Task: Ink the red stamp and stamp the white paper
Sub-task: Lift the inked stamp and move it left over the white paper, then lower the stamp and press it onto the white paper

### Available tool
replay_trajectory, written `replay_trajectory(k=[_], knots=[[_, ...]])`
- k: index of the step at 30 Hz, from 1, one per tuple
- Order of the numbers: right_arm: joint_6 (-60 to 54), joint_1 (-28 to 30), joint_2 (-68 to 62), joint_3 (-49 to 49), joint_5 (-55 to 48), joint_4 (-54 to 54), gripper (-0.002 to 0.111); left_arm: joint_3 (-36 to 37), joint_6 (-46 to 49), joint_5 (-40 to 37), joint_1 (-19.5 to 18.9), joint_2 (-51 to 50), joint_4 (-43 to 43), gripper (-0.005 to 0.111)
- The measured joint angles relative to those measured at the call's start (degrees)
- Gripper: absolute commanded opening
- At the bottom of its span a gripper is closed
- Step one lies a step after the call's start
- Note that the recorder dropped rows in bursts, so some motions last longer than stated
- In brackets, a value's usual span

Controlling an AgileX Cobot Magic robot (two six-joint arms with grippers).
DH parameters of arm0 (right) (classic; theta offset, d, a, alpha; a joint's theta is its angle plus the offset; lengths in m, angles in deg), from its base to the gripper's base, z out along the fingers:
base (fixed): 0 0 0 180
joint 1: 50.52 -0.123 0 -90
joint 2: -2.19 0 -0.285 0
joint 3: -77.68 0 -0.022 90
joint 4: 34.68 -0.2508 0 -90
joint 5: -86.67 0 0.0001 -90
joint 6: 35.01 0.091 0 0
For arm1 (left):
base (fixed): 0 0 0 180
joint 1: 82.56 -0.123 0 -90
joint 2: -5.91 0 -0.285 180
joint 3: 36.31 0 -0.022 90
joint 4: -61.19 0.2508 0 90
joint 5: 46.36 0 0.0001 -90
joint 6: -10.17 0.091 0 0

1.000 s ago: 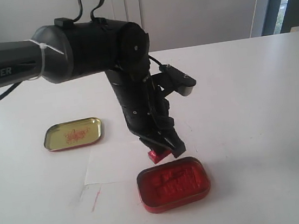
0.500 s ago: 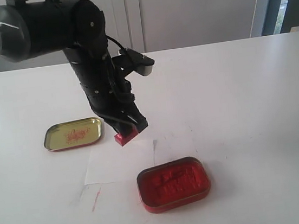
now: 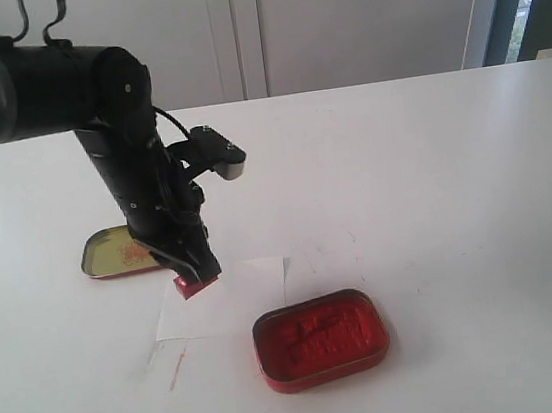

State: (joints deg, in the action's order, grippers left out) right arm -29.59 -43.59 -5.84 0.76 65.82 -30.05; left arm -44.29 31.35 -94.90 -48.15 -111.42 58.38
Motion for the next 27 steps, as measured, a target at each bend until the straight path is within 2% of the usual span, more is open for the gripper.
replay_trajectory(k=[5, 12, 27], knots=[[0.12, 0.00, 0.00, 0.00, 0.00, 0.00, 0.000, 3.80, 3.75, 3.39, -1.89, 2.81, -1.93, 0.000], [0.12, 0.00, 0.00, 0.00, 0.00, 0.00, 0.000, 6.36, 6.22, 7.76, -2.22, 3.38, -3.79, 0.000], [0.12, 0.00, 0.00, 0.00, 0.00, 0.00, 0.000, 7.64, 7.23, 11.98, -2.27, 0.55, -7.71, 0.000]])
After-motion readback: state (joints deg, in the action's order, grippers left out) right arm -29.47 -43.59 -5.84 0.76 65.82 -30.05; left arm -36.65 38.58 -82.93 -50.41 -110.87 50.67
